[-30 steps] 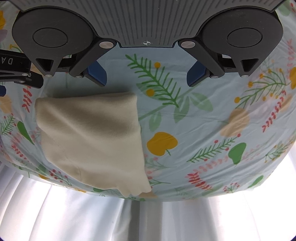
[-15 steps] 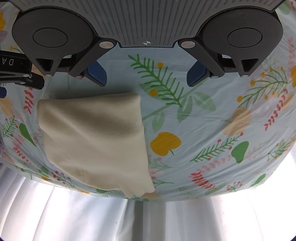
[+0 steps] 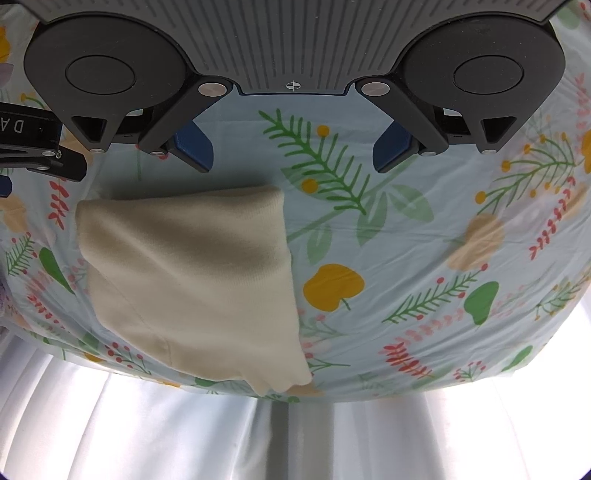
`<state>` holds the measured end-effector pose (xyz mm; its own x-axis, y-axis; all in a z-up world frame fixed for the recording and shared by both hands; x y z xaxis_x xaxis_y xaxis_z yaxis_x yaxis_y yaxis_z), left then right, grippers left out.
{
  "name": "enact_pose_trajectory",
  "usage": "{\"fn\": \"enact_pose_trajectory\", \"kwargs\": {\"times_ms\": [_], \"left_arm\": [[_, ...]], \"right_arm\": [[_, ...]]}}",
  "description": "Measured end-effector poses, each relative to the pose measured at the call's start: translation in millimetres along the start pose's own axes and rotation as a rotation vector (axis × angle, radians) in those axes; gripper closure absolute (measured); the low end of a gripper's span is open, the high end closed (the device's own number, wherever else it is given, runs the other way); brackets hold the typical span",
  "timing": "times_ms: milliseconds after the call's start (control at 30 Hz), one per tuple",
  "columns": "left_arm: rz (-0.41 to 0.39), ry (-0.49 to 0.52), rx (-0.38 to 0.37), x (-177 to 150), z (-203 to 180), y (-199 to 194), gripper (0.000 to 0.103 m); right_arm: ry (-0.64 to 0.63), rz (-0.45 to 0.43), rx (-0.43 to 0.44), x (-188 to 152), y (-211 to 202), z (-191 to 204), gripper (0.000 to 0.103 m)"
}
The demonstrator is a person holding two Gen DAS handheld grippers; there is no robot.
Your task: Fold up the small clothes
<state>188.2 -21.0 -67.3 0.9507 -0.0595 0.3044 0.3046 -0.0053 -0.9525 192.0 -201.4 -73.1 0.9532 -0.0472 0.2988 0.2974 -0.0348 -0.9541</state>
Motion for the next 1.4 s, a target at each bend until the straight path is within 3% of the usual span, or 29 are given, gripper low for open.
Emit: {"fn": "enact_pose_trajectory", "kwargs": {"times_ms": [1400], "left_arm": [[0.004,0.011,-0.003,-0.7,-0.2,-1.2,0.006]], "right_arm": [[-0.003,-0.007,0.001,-0.9,-3.1,4.4,0.004]]}}
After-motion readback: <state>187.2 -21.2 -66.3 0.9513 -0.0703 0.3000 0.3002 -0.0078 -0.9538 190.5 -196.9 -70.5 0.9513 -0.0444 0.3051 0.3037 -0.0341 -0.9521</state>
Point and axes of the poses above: each gripper's, at about its wrist camera, not at the fingertips, and y roughly the way its jaws point, z to its left, x to its top, the point moved 6 cm from there along y, roughly the way its jaws point, and after that the axes turned 12 degrees about z, right-handed, at the moved point
